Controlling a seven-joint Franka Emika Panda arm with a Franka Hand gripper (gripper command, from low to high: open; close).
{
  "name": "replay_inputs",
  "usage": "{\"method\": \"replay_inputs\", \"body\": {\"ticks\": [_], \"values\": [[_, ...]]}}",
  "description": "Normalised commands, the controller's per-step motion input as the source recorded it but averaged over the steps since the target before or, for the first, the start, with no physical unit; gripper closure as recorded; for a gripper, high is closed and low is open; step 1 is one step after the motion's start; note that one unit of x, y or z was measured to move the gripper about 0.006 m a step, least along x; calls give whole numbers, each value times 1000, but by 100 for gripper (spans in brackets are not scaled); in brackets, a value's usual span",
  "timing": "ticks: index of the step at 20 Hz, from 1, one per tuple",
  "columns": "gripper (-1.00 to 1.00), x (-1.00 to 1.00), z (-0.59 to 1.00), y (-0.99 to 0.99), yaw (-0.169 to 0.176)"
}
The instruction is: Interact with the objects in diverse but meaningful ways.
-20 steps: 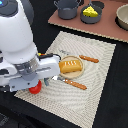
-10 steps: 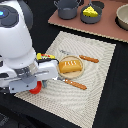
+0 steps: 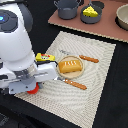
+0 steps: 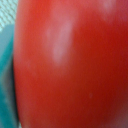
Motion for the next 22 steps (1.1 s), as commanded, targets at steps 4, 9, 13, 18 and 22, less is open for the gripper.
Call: {"method": "replay_inputs", "body": {"ticks": [4,9,13,18,22], "values": [[100,230,360,176,0],[100,159,550,676,3],[100,0,390,734,12],[100,0,294,755,17],[100,0,254,775,19]]}}
